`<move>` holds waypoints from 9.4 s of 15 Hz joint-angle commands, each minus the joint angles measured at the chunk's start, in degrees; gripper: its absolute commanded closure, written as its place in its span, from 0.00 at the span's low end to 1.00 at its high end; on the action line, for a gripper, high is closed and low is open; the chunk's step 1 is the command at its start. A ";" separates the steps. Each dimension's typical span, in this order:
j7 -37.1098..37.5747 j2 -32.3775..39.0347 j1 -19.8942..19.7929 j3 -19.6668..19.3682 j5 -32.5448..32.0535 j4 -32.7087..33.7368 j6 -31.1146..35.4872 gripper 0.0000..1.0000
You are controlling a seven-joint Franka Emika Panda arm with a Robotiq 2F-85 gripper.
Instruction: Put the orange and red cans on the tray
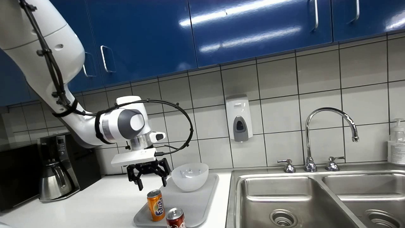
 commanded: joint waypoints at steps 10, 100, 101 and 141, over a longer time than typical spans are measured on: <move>10.79 -6.43 -7.13 -1.11 -8.71 -5.60 -2.96 0.00; 13.83 0.28 -8.92 -5.21 -13.29 -12.30 7.42 0.62; 13.81 -0.11 -8.91 -5.16 -13.28 -12.42 7.39 0.62; 0.58 15.27 -7.02 -4.23 -1.70 6.22 10.79 0.62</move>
